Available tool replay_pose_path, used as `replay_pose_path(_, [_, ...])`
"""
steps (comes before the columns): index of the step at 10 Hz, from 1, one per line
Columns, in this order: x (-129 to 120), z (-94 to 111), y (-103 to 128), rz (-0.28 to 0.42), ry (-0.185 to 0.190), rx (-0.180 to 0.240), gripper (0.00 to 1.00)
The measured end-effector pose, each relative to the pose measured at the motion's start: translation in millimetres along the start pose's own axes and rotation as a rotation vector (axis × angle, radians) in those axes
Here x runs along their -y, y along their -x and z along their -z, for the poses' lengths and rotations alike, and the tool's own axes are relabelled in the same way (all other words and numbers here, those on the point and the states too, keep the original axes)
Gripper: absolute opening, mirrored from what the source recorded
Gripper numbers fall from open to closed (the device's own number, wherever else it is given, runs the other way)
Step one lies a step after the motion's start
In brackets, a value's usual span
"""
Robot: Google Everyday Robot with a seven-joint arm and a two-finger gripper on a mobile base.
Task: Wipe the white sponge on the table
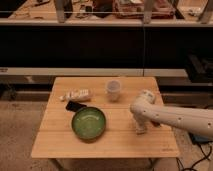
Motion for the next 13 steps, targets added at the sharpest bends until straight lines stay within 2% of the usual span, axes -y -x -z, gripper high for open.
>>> replay_pose_path(1, [19.8,-1.3,-7.7,0.011,-0.018,0.003,0.09])
replay_pose_path(4, [60.4,4.8,-9.2,0.057,-0.074,0.003,0.09])
replay_pose_path(6, [96.8,17.4,11.2,0.146,-0.137,0.003,0.09])
replay_pose_path(7, [111.1,24.2,28.7,0.197,-0.169,0.005,0.09])
replay_pose_path(9, [123.1,33.4,60.2,0.270,-0.211,0.009,0.09])
replay_pose_path(10, [118.8,37.7,76.3,0.295,-0.220,0.011,0.09])
replay_pose_path(11, [112.3,39.7,84.7,0.300,-0.220,0.015,0.09])
replay_pose_path(13, [106.0,40.9,85.4,0.297,-0.219,0.005,0.09])
